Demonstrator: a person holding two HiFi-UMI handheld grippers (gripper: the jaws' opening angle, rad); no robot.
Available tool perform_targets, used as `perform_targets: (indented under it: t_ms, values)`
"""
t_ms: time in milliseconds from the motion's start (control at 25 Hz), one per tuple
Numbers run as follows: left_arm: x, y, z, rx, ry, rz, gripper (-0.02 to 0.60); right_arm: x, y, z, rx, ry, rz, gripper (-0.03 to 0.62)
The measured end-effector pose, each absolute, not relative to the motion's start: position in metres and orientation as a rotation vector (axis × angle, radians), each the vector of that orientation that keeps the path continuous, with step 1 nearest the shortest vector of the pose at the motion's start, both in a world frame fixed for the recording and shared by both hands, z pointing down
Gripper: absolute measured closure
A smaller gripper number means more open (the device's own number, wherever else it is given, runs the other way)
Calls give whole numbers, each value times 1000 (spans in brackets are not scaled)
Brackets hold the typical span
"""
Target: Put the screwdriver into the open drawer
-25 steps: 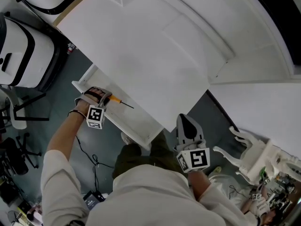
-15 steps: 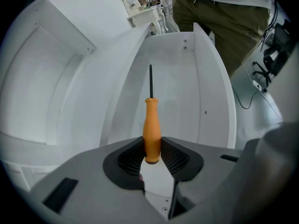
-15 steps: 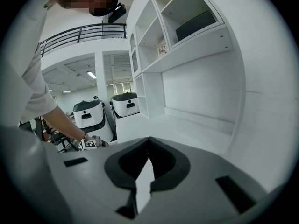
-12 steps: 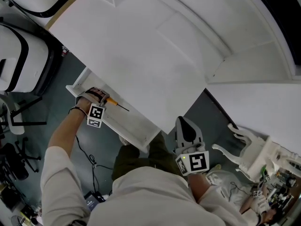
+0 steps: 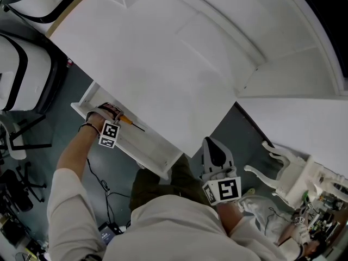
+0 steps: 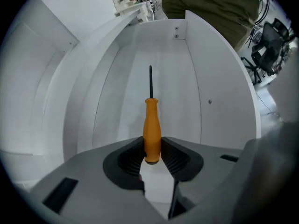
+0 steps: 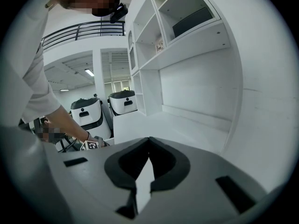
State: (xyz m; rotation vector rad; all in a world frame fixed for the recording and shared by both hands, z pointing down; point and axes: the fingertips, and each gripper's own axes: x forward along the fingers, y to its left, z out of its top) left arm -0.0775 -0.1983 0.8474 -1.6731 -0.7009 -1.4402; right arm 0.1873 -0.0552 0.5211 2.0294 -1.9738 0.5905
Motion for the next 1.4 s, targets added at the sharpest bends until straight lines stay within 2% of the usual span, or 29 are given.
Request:
perform_targets:
  t_ms: [1400]
  values:
    - [-77, -194, 879, -1611, -781, -1497, 462, 204, -47, 541, 2021, -1942, 633, 591]
